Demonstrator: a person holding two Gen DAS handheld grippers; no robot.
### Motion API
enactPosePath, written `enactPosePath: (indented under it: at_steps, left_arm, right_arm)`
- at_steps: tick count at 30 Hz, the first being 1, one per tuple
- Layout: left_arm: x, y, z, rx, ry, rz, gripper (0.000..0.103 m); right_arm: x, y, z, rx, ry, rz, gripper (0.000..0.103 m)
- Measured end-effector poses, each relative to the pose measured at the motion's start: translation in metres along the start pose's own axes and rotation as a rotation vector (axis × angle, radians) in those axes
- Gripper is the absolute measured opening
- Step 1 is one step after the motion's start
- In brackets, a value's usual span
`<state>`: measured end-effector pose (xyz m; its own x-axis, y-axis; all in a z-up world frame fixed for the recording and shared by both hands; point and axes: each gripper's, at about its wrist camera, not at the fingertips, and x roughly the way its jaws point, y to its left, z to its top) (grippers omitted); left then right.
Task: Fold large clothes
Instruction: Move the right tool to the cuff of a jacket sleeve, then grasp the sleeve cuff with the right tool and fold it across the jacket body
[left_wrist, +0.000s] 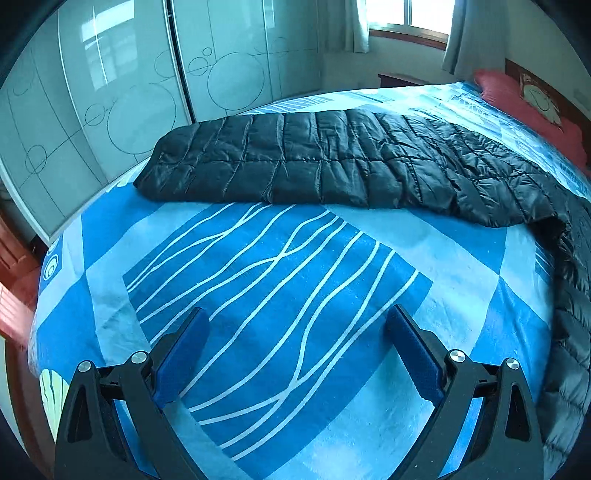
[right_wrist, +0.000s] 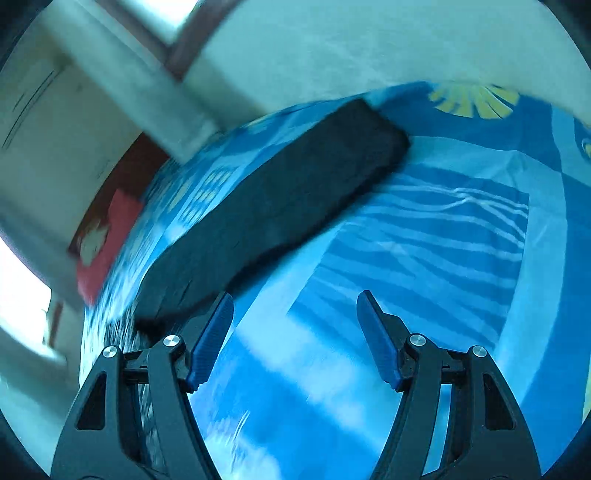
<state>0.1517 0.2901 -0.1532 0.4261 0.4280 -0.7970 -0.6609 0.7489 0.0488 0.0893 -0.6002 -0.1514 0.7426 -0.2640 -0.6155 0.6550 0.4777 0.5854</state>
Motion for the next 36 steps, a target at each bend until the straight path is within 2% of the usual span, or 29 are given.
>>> enactPosePath:
  at_steps: [3, 6, 8, 13, 16, 18, 19, 20, 22, 24, 27, 30, 32, 36]
  left_arm:
    - [0.001, -0.002, -0.004, -0.001, -0.013, 0.005, 0.097]
    - [0.002, -0.004, -0.005, 0.006, -0.023, 0.015, 0.097]
    - [0.003, -0.005, -0.004, 0.006, -0.025, 0.017, 0.097]
    - [0.003, -0.005, -0.005, 0.011, -0.031, 0.025, 0.098]
    - [0.003, -0.004, -0.006, 0.012, -0.032, 0.025, 0.098]
    - [0.003, -0.005, -0.005, 0.012, -0.032, 0.028, 0.098]
    - [0.004, -0.005, -0.005, 0.013, -0.031, 0.029, 0.098]
    - [0.005, -0.006, -0.004, 0.015, -0.031, 0.031, 0.098]
    - [0.006, -0.006, -0.004, 0.018, -0.032, 0.037, 0.098]
    - [0.006, -0.006, -0.005, 0.018, -0.033, 0.038, 0.099]
    - [0.006, -0.006, -0.005, 0.015, -0.034, 0.034, 0.099]
    - [0.006, -0.006, -0.006, 0.016, -0.038, 0.036, 0.099]
    - [0.007, -0.007, -0.006, 0.017, -0.04, 0.039, 0.099]
    - [0.006, -0.006, -0.007, 0.014, -0.041, 0.035, 0.099]
  right_arm:
    - [0.023, -0.021, 0.019, 0.071, -0.007, 0.026, 0.069]
    - [0.035, -0.034, 0.032, 0.111, -0.051, 0.075, 0.071]
    - [0.043, -0.036, 0.043, 0.114, -0.084, 0.104, 0.077]
    - [0.059, -0.034, 0.063, 0.082, -0.136, 0.093, 0.078]
    - [0.068, -0.028, 0.071, 0.036, -0.158, 0.055, 0.078]
    - [0.072, -0.025, 0.073, 0.015, -0.168, 0.011, 0.07]
    - [0.074, -0.025, 0.075, 0.016, -0.168, -0.013, 0.058]
    - [0.075, -0.027, 0.076, 0.023, -0.167, -0.014, 0.042]
    - [0.081, -0.033, 0.084, 0.058, -0.148, -0.007, 0.021]
    - [0.077, -0.032, 0.088, 0.045, -0.159, -0.034, 0.014]
    - [0.058, -0.012, 0.087, -0.026, -0.207, -0.047, 0.009]
    - [0.04, 0.026, 0.079, -0.112, -0.241, -0.007, 0.008]
    - [0.033, 0.056, 0.071, -0.171, -0.242, 0.03, 0.008]
    - [0.023, 0.136, 0.03, -0.348, -0.227, 0.11, 0.008]
